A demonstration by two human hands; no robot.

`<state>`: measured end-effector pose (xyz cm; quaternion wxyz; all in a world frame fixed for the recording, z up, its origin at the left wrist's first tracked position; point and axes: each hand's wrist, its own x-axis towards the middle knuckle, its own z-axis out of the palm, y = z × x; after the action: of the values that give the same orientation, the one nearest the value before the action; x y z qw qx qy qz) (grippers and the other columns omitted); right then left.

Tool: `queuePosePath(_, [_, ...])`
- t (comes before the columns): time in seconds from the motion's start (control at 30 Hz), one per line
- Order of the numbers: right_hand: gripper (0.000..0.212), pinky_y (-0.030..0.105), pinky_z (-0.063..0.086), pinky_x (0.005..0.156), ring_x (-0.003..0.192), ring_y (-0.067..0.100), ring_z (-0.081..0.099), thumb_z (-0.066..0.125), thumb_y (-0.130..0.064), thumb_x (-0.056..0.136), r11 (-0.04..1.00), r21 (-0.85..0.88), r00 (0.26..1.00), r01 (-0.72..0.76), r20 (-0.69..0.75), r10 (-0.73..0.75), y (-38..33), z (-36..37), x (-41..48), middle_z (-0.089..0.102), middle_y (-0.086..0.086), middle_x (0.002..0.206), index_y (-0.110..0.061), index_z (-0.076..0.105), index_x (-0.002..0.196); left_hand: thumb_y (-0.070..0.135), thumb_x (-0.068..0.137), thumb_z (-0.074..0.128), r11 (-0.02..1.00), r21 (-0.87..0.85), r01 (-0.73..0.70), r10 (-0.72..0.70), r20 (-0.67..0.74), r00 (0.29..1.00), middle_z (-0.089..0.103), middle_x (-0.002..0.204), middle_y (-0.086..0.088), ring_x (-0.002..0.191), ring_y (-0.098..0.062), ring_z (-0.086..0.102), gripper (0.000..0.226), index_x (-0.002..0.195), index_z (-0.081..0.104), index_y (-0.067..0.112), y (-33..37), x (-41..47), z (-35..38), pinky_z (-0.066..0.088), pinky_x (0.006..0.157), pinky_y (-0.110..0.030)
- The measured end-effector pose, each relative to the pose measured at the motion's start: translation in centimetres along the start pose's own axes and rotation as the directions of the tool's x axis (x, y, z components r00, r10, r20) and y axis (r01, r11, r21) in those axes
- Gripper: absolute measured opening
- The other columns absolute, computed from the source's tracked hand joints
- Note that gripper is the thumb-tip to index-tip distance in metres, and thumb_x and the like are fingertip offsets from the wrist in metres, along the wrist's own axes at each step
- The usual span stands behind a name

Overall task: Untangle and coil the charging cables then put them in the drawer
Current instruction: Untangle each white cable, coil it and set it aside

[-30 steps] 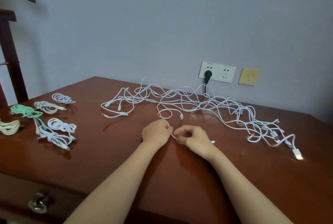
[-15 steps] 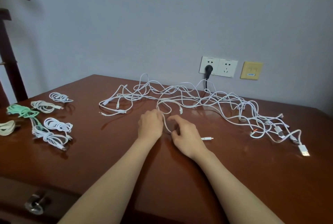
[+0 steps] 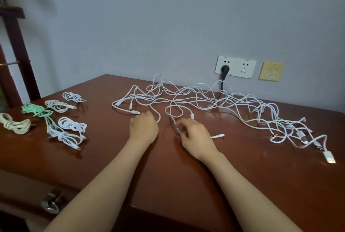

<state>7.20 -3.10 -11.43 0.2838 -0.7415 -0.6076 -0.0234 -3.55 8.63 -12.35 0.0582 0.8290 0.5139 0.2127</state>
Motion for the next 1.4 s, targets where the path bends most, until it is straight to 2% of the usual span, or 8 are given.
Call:
queuePosePath(0.13, [0.031, 0.032, 0.042, 0.082, 0.095, 0.025, 0.055, 0.046, -0.002, 0.083, 0.998, 0.064, 0.996, 0.026, -0.088, -0.020, -0.2, 0.1, -0.2, 0.058, 0.004, 0.102, -0.015, 0.060, 0.108, 0.037, 0.098, 0.037, 0.974, -0.012, -0.228, 0.227, 0.134, 0.965, 0.054, 0.118, -0.007, 0.115, -0.028, 0.048, 0.031, 0.111, 0.058, 0.017, 1.3, -1.0, 0.0, 0.031, 0.096, -0.039])
queuePosePath(0.3, [0.045, 0.026, 0.043, 0.086, 0.100, 0.020, 0.057, 0.047, 0.008, 0.075, 0.975, 0.212, 0.984, 0.059, -0.174, -0.021, -0.2, -0.1, 0.0, 0.062, 0.004, 0.109, -0.012, 0.062, 0.112, 0.007, 0.092, 0.040, 0.866, -0.289, -0.408, 0.465, 0.164, 0.870, 0.059, 0.113, -0.008, 0.109, -0.028, 0.051, 0.022, 0.102, 0.059, 0.011, 2.4, -2.1, -0.2, 0.039, 0.088, -0.034])
queuePosePath(0.53, [0.027, 0.016, 0.045, 0.071, 0.076, 0.010, 0.061, 0.053, -0.005, 0.080, 0.936, 0.352, 0.993, 0.008, -0.115, 0.035, 0.2, -4.3, 0.9, 0.068, -0.005, 0.084, -0.026, 0.064, 0.092, -0.014, 0.082, 0.036, 0.564, -0.791, -0.237, 0.450, 0.053, 0.892, 0.050, 0.045, 0.013, 0.044, 0.001, 0.044, 0.038, 0.066, 0.054, 0.015, 5.7, -1.6, -1.6, 0.035, 0.049, -0.017])
queuePosePath(0.77, [0.020, 0.032, 0.039, 0.071, 0.075, 0.020, 0.055, 0.048, -0.029, 0.095, 0.989, 0.089, 0.991, -0.118, -0.052, 0.122, 5.8, -6.4, -0.2, 0.059, -0.002, 0.072, -0.028, 0.055, 0.076, 0.006, 0.102, 0.026, -0.041, -0.983, 0.180, 0.213, 0.167, 0.963, 0.039, 0.048, 0.010, 0.031, 0.001, 0.020, 0.035, 0.074, 0.044, 0.015, 9.3, 0.1, -3.3, 0.015, 0.031, -0.012])
queuePosePath(0.93, [0.023, 0.021, 0.042, 0.080, 0.082, 0.011, 0.055, 0.060, -0.012, 0.086, 0.915, 0.349, 0.936, -0.205, -0.205, 0.287, 7.8, -5.6, -1.1, 0.059, -0.010, 0.083, -0.024, 0.057, 0.105, -0.002, 0.099, 0.024, -0.014, -0.931, 0.365, 0.333, 0.340, 0.880, 0.037, 0.062, 0.002, 0.030, 0.001, 0.021, 0.032, 0.083, 0.049, 0.011, 12.0, -1.0, -1.4, 0.014, 0.030, -0.011])
queuePosePath(1.13, [0.028, 0.029, 0.048, 0.080, 0.085, 0.018, 0.062, 0.052, -0.008, 0.086, 0.840, 0.513, 0.934, -0.180, -0.178, 0.309, 8.2, -5.2, -0.2, 0.067, 0.003, 0.092, -0.026, 0.059, 0.106, 0.003, 0.101, 0.026, -0.058, -0.893, 0.447, 0.363, 0.398, 0.843, 0.037, 0.062, 0.001, 0.032, -0.002, 0.030, 0.029, 0.084, 0.048, 0.011, 14.0, -0.9, 0.8, 0.022, 0.034, -0.011])
queuePosePath(1.27, [0.032, 0.021, 0.044, 0.077, 0.082, 0.010, 0.054, 0.050, -0.001, 0.083, 0.895, 0.425, 0.937, -0.133, -0.241, 0.254, 9.0, -5.1, -0.2, 0.056, -0.002, 0.099, -0.023, 0.052, 0.106, 0.005, 0.100, 0.031, 0.032, -0.916, 0.401, 0.190, 0.399, 0.897, 0.039, 0.064, 0.001, 0.030, -0.002, 0.030, 0.030, 0.081, 0.052, 0.014, 13.1, 0.4, 1.6, 0.021, 0.034, -0.009])
queuePosePath(1.4, [0.023, 0.029, 0.045, 0.082, 0.085, 0.014, 0.055, 0.053, -0.005, 0.081, 0.937, 0.268, 0.974, -0.225, 0.039, 0.222, 9.3, -5.7, -0.5, 0.056, -0.009, 0.088, -0.025, 0.053, 0.094, -0.002, 0.091, 0.038, 0.134, -0.931, 0.339, -0.157, 0.317, 0.935, 0.048, 0.071, 0.000, 0.043, -0.007, 0.034, 0.023, 0.092, 0.055, 0.013, 12.1, 1.5, 2.2, 0.025, 0.036, -0.015])
